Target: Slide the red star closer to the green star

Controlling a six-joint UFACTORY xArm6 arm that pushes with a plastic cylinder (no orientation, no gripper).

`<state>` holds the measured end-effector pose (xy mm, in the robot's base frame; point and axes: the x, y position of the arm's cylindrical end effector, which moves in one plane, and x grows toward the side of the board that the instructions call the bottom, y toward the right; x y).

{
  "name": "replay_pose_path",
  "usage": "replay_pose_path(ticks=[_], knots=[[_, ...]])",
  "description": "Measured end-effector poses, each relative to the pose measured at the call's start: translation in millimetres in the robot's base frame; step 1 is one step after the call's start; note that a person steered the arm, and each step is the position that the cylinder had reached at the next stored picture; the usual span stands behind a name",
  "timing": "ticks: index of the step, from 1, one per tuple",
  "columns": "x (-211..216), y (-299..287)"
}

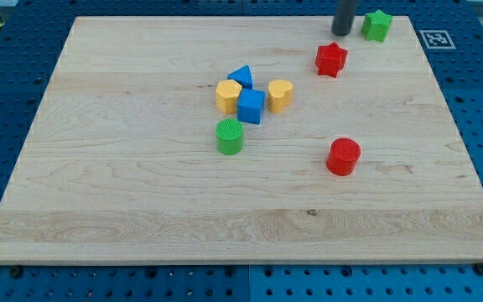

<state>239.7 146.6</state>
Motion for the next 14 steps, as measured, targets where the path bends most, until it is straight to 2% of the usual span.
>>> replay_pose_path(ticks=[1,4,5,7,8,10,12,14], knots=[[26,-55],[38,-73],[50,-105],[89,-69],[91,-60],[65,-44],[83,41],[121,54]])
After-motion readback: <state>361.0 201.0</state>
